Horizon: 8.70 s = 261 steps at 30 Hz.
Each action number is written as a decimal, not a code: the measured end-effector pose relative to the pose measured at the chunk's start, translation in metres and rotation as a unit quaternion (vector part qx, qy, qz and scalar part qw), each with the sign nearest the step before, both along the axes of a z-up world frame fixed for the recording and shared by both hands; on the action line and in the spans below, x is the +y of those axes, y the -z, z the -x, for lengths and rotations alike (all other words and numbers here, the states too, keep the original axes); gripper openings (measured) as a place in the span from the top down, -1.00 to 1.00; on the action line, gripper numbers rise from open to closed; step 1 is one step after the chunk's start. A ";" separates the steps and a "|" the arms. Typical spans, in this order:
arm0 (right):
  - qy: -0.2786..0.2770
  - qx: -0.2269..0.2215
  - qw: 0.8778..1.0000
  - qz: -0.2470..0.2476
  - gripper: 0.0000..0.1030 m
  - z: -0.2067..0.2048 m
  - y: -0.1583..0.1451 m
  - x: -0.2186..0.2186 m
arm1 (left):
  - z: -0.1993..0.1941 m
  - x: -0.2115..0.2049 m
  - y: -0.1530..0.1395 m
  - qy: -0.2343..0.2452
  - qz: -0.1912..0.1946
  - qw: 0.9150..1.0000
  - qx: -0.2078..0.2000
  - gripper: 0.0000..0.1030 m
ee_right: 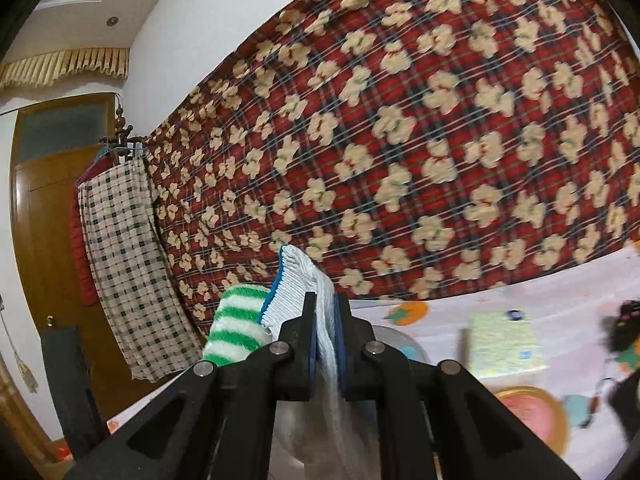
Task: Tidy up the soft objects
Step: 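Carry the sock and glove over the metal tin and open both grippers, then withdraw both grippers from the tin, then grasp the tan sponge with the right gripper and lift it, then grasp the pink cloth with the left gripper while the right gripper holds the sponge, then carry the pink cloth and tan sponge toward the metal tin with both grippers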
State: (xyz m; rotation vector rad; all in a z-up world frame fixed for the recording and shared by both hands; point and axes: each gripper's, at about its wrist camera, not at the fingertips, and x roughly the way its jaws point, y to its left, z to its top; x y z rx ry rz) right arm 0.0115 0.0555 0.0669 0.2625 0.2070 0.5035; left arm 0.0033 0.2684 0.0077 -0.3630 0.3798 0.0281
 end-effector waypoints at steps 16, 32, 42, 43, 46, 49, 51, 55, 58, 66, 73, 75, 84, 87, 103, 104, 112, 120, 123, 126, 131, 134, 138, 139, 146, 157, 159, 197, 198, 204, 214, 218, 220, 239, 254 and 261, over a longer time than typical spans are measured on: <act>-0.025 0.099 0.994 0.040 0.83 -0.089 0.054 0.080 | -0.061 0.026 0.027 -0.037 -0.037 0.997 0.064 0.46; -0.016 0.089 0.996 0.012 -0.60 -0.087 0.054 0.073 | -0.037 0.028 0.028 -0.127 -0.048 0.990 0.021 -0.99; 0.032 0.039 0.998 0.023 -0.60 -0.062 0.051 0.067 | -0.013 0.041 0.024 -0.189 -0.028 0.981 -0.019 -0.99; 0.040 0.033 0.998 0.021 -0.61 -0.057 0.050 0.065 | -0.011 0.043 0.024 -0.192 -0.024 0.981 -0.024 -0.99; 0.064 0.007 0.997 0.032 -0.72 -0.047 0.047 0.062 | -0.005 0.046 0.024 -0.203 -0.016 0.978 -0.033 -0.99; 0.080 -0.008 0.996 0.039 -0.73 -0.039 0.048 0.061 | 0.002 0.045 0.022 -0.217 -0.019 0.975 -0.048 -0.99; 0.082 -0.015 0.996 0.040 -0.73 -0.035 0.047 0.059 | 0.005 0.043 0.021 -0.219 -0.022 0.974 -0.051 -0.99; 0.098 -0.030 0.994 0.047 -0.73 -0.027 0.046 0.052 | 0.011 0.036 0.021 -0.220 -0.029 0.974 -0.052 -0.99; 0.107 -0.031 0.992 0.052 -0.73 -0.024 0.047 0.046 | 0.018 0.028 0.018 -0.227 -0.041 0.971 -0.062 -0.99; 0.127 -0.040 0.986 0.102 -0.73 -0.017 0.050 0.036 | 0.024 0.009 0.015 -0.219 -0.055 0.972 -0.065 -0.99; 0.127 -0.044 0.985 0.108 -0.73 -0.008 0.049 0.019 | 0.029 -0.015 0.011 -0.195 -0.064 0.976 -0.076 -0.99; 0.130 -0.048 0.985 0.103 -0.73 -0.004 0.048 0.014 | 0.028 -0.022 0.011 -0.187 -0.066 0.977 -0.074 -0.99; 0.154 -0.068 0.980 0.109 -0.73 0.019 0.045 -0.013 | 0.029 -0.054 0.009 -0.151 -0.069 0.983 -0.073 -0.99; 0.170 -0.071 0.978 0.100 -0.73 0.026 0.044 -0.029 | 0.029 -0.069 0.007 -0.138 -0.076 0.985 -0.076 -0.99; 0.221 -0.072 0.968 0.096 -0.73 0.046 0.039 -0.112 | 0.031 -0.151 0.000 -0.059 -0.099 0.990 -0.084 -0.99; 0.227 -0.070 0.967 0.096 -0.73 0.047 0.039 -0.119 | 0.032 -0.157 0.000 -0.054 -0.102 0.990 -0.084 -0.99; 0.284 -0.054 0.955 0.069 -0.73 0.055 0.037 -0.192 | 0.034 -0.209 -0.004 0.000 -0.123 0.988 -0.096 -0.99; 0.339 -0.036 0.938 0.063 -0.73 0.064 0.035 -0.255 | 0.031 -0.252 -0.005 0.067 -0.139 0.984 -0.088 -0.99; 0.363 -0.020 0.930 0.060 -0.73 0.066 0.036 -0.278 | 0.030 -0.261 -0.005 0.083 -0.140 0.983 -0.086 -0.99; 0.387 0.006 0.921 0.045 -0.73 0.068 0.038 -0.306 | 0.027 -0.273 -0.004 0.109 -0.143 0.981 -0.078 -0.99; 0.410 0.061 0.910 0.017 -0.73 0.066 0.046 -0.347 | 0.019 -0.293 -0.001 0.158 -0.148 0.975 -0.055 -0.99; 0.404 0.099 0.910 -0.002 -0.73 0.064 0.054 -0.368 | 0.017 -0.304 0.001 0.174 -0.151 0.972 -0.047 -0.99; 0.369 0.164 0.915 0.017 -0.73 0.057 0.062 -0.378 | 0.012 -0.317 0.003 0.188 -0.163 0.968 -0.029 -0.99; 0.353 0.181 0.918 0.021 -0.73 0.056 0.066 -0.378 | 0.010 -0.319 0.004 0.190 -0.167 0.967 -0.024 -0.99; 0.307 0.272 0.910 0.067 -0.73 0.046 0.095 -0.375 | 0.006 -0.328 0.007 0.198 -0.182 0.963 -0.008 -0.99; 0.299 0.263 0.917 0.002 0.25 0.058 0.096 -0.399 | -0.007 -0.331 0.011 0.210 -0.158 0.965 0.025 -0.99; 0.289 0.231 0.929 -0.018 0.25 0.060 0.085 -0.397 | -0.009 -0.334 0.012 0.215 -0.154 0.964 0.028 -0.99; 0.433 0.123 0.893 0.016 0.24 0.181 0.061 -0.451 | 0.053 -0.521 0.047 0.504 -0.142 0.843 0.122 0.71; 0.432 0.124 0.893 0.014 0.24 0.181 0.062 -0.450 | 0.049 -0.515 0.048 0.501 -0.127 0.847 0.125 0.72; 0.416 0.127 0.900 0.020 0.24 0.176 0.063 -0.433 | 0.046 -0.487 0.035 0.480 -0.106 0.865 0.099 0.74; 0.366 0.129 0.921 0.040 0.24 0.151 0.060 -0.384 | 0.033 -0.439 0.023 0.403 -0.130 0.902 0.082 0.74; 0.349 0.133 0.926 0.046 0.24 0.144 0.061 -0.364 | 0.038 -0.421 0.020 0.386 -0.140 0.909 0.067 0.74; 0.342 0.134 0.929 0.050 0.24 0.141 0.061 -0.354 | 0.039 -0.412 0.019 0.381 -0.136 0.912 0.064 0.74; 0.279 0.131 0.948 0.082 0.24 0.125 0.056 -0.275 | 0.045 -0.340 0.017 0.340 -0.107 0.932 0.059 0.74; 0.205 0.110 0.968 0.095 0.24 0.105 0.043 -0.195 | 0.038 -0.248 0.009 0.256 -0.088 0.961 0.050 0.74; 0.155 0.096 0.979 0.091 0.24 0.088 0.038 -0.146 | 0.034 -0.204 0.003 0.212 -0.078 0.973 0.043 0.74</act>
